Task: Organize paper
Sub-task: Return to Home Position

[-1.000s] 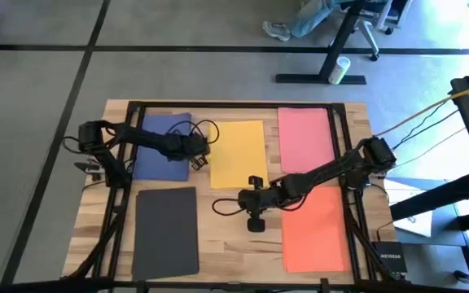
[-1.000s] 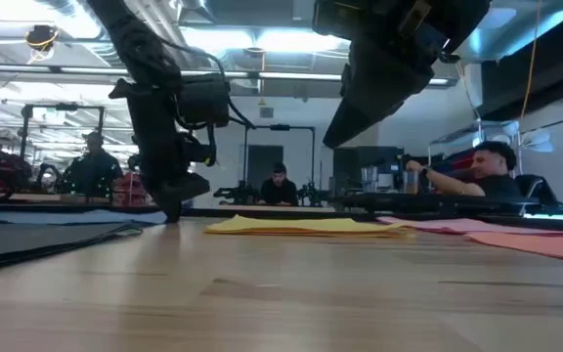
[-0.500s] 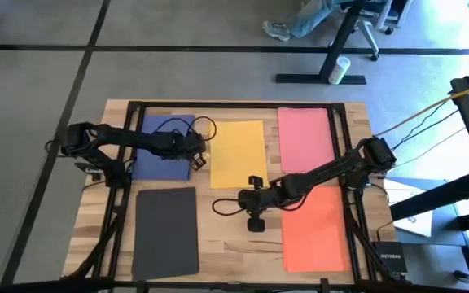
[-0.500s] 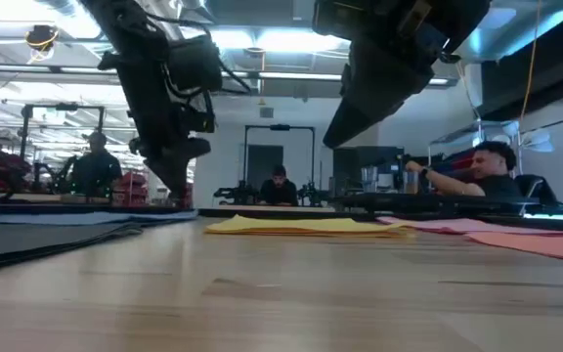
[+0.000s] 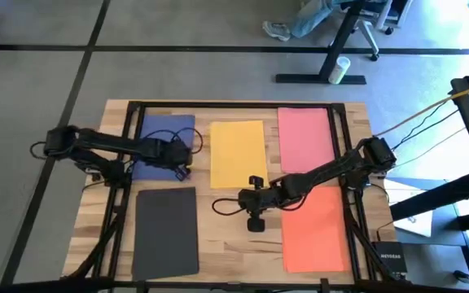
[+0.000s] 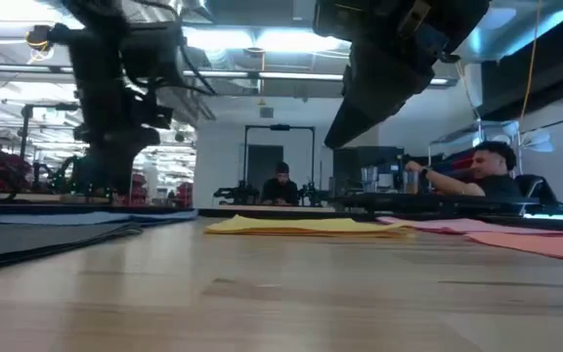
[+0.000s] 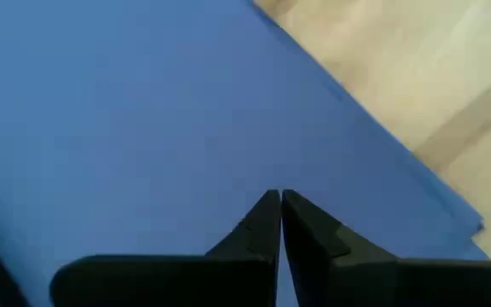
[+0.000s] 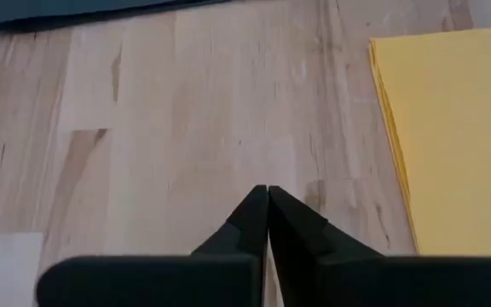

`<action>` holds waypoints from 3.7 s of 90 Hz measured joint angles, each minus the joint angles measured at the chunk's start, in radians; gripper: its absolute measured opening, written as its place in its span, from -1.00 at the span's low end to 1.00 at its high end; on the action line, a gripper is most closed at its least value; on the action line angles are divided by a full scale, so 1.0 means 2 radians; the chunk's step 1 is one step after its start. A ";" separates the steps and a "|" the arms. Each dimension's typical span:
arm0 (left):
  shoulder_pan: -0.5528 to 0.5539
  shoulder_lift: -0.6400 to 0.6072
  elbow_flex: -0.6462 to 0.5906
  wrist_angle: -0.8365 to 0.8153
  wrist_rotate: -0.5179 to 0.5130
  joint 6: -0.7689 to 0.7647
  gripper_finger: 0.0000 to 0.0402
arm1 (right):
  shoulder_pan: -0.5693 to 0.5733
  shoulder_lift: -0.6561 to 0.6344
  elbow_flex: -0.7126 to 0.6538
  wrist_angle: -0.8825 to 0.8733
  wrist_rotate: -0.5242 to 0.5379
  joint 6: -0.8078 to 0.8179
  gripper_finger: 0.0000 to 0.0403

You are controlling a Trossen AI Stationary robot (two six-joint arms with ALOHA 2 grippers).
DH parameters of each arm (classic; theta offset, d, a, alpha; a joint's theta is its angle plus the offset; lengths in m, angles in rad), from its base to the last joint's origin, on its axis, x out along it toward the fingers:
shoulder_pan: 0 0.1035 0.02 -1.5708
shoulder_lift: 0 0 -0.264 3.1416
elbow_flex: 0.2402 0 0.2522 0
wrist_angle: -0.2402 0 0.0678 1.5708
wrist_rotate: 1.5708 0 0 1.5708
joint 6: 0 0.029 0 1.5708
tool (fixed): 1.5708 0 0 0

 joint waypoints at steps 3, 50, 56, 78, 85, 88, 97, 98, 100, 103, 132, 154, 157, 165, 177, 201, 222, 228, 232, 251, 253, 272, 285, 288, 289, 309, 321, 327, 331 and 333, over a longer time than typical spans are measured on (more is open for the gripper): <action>0.000 -0.012 -0.013 0.017 0.009 0.000 -1.00 | 0.000 0.000 0.000 -0.003 0.000 0.000 -1.00; -0.064 -0.261 -0.132 0.141 0.031 0.027 -1.00 | 0.006 -0.023 -0.014 -0.002 -0.008 -0.050 -1.00; -0.082 -0.294 -0.132 0.145 0.031 0.041 -1.00 | 0.006 -0.057 -0.041 0.025 -0.014 -0.055 -1.00; -0.147 -0.402 -0.132 0.194 0.031 0.102 -1.00 | 0.006 -0.225 -0.214 0.201 -0.019 -0.053 -1.00; -0.169 -0.431 -0.132 0.206 0.031 0.129 -1.00 | 0.006 -0.277 -0.272 0.251 -0.019 -0.053 -1.00; -0.177 -0.443 -0.132 0.205 0.031 0.139 -1.00 | 0.006 -0.294 -0.294 0.277 -0.019 -0.053 -1.00; -0.202 -0.481 -0.142 0.210 0.031 0.151 -1.00 | 0.006 -0.346 -0.362 0.353 -0.019 -0.057 -1.00; -0.204 -0.485 -0.144 0.210 0.031 0.151 -1.00 | 0.006 -0.351 -0.368 0.362 -0.019 -0.058 -1.00; -0.209 -0.495 -0.150 0.212 0.031 0.151 -1.00 | 0.006 -0.361 -0.381 0.386 -0.019 -0.060 -1.00; -0.217 -0.507 -0.158 0.212 0.031 0.149 -1.00 | 0.006 -0.375 -0.399 0.406 -0.019 -0.063 -1.00; -0.267 -0.627 -0.213 0.211 0.021 0.156 -1.00 | 0.006 -0.479 -0.481 0.462 -0.001 -0.068 -1.00; -0.300 -0.650 -0.222 0.145 -0.007 0.138 -1.00 | 0.006 -0.528 -0.506 0.442 0.020 -0.074 -1.00; -0.306 -0.650 -0.222 0.141 -0.016 0.132 -1.00 | 0.006 -0.535 -0.509 0.439 0.025 -0.074 -1.00; -0.323 -0.649 -0.225 0.131 -0.032 0.127 -1.00 | 0.006 -0.556 -0.522 0.436 0.031 -0.076 -1.00; -0.351 -0.649 -0.234 0.137 -0.065 0.125 -1.00 | 0.006 -0.604 -0.551 0.438 0.034 -0.076 -1.00; -0.412 -0.649 -0.266 0.205 -0.091 0.141 -1.00 | 0.006 -0.732 -0.578 0.367 0.043 -0.078 -1.00; -0.450 -0.649 -0.295 0.285 -0.089 0.189 -1.00 | 0.006 -0.821 -0.578 0.298 0.040 -0.092 -1.00; -0.453 -0.649 -0.295 0.284 -0.089 0.189 -1.00 | 0.006 -0.838 -0.578 0.288 0.038 -0.094 -1.00; -0.454 -0.649 -0.295 0.284 -0.088 0.191 -1.00 | 0.006 -0.845 -0.578 0.282 0.038 -0.098 -1.00; -0.433 -0.649 -0.295 0.283 -0.067 0.208 -1.00 | 0.006 -0.852 -0.578 0.277 0.034 -0.106 -1.00; -0.428 -0.649 -0.295 0.283 -0.066 0.211 -1.00 | 0.006 -0.852 -0.578 0.277 0.034 -0.106 -1.00; -0.345 -0.649 -0.295 0.281 0.010 0.232 -1.00 | 0.006 -0.852 -0.578 0.280 0.030 -0.105 -1.00; -0.268 -0.649 -0.296 0.279 0.084 0.245 -1.00 | 0.006 -0.851 -0.578 0.286 0.031 -0.102 -1.00; -0.250 -0.649 -0.296 0.277 0.098 0.247 -1.00 | 0.006 -0.851 -0.578 0.283 0.033 -0.102 -1.00; -0.244 -0.649 -0.296 0.277 0.103 0.247 -1.00 | 0.006 -0.851 -0.578 0.283 0.033 -0.101 -1.00; -0.136 -0.649 -0.295 0.271 0.144 0.267 -1.00 | 0.006 -0.851 -0.578 0.236 0.074 -0.077 -1.00; -0.082 -0.649 -0.295 0.271 0.143 0.268 -1.00 | 0.006 -0.851 -0.578 0.215 0.077 -0.073 -1.00; -0.060 -0.649 -0.295 0.271 0.143 0.268 -1.00 | 0.006 -0.851 -0.578 0.209 0.077 -0.074 -1.00; -0.049 -0.649 -0.295 0.271 0.143 0.269 -1.00 | 0.006 -0.851 -0.578 0.204 0.078 -0.076 -1.00; -0.044 -0.649 -0.295 0.271 0.143 0.269 -1.00 | 0.006 -0.851 -0.578 0.202 0.079 -0.076 -1.00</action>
